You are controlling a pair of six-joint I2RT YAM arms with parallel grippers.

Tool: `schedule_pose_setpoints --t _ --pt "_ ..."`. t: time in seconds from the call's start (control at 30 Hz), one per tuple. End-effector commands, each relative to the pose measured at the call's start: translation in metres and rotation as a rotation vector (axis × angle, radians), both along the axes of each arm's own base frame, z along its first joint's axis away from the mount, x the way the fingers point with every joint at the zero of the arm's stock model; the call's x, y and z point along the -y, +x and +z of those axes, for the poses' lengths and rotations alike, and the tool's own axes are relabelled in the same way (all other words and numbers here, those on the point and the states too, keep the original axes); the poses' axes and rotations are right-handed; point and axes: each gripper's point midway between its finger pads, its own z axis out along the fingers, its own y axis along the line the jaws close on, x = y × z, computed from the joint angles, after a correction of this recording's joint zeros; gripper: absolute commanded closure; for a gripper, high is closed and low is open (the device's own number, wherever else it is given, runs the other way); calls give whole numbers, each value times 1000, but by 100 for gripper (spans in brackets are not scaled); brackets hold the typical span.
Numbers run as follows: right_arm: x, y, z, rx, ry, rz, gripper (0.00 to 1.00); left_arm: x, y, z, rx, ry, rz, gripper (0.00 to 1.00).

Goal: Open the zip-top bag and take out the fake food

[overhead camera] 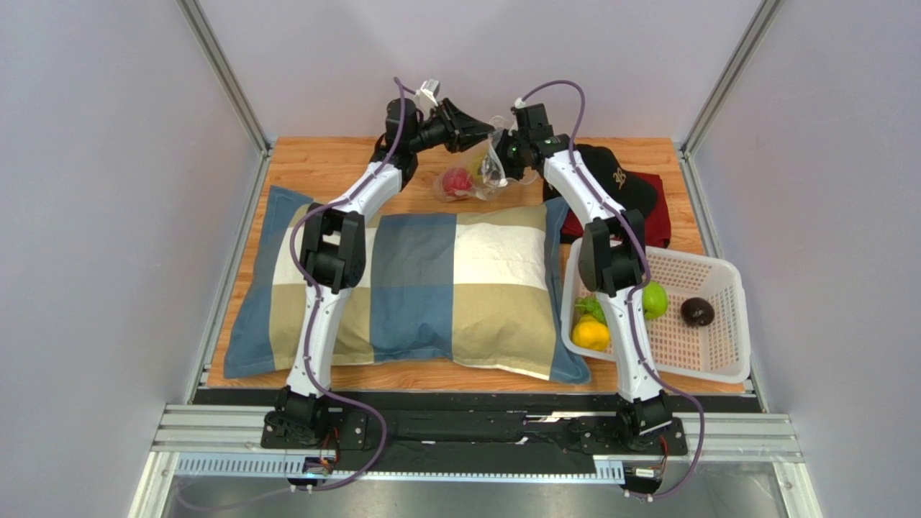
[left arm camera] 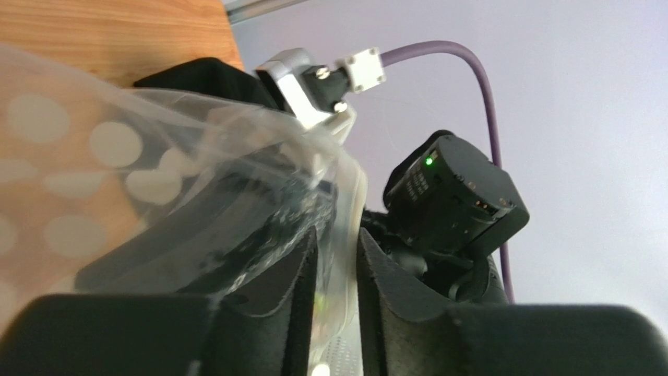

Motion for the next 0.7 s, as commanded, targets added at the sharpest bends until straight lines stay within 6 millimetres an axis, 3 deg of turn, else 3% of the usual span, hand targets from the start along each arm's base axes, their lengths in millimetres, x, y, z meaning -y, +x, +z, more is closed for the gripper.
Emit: schedule_pose_setpoints --t 0.0,0.07,0.17,0.23,0.27,0.3,0.47,0.67 --pt "4 14 20 74 67 29 56 -47 8 36 90 83 82 68" --pt "2 13 23 84 71 46 55 -64 10 40 91 132 131 67" --pt "2 14 25 88 86 50 52 -98 22 17 18 200 229 69" --pt "0 14 25 80 109 53 50 -113 31 -3 -34 263 288 80" --pt "-4 12 27 80 136 74 50 -117 31 -38 -119 339 285 93" --pt "-7 12 25 75 146 83 48 -119 35 -36 -125 357 295 95" --pt "-14 6 22 64 185 131 43 -111 42 -91 -259 399 309 100" --pt "-20 5 16 59 200 157 40 -95 56 -117 -283 441 349 100"
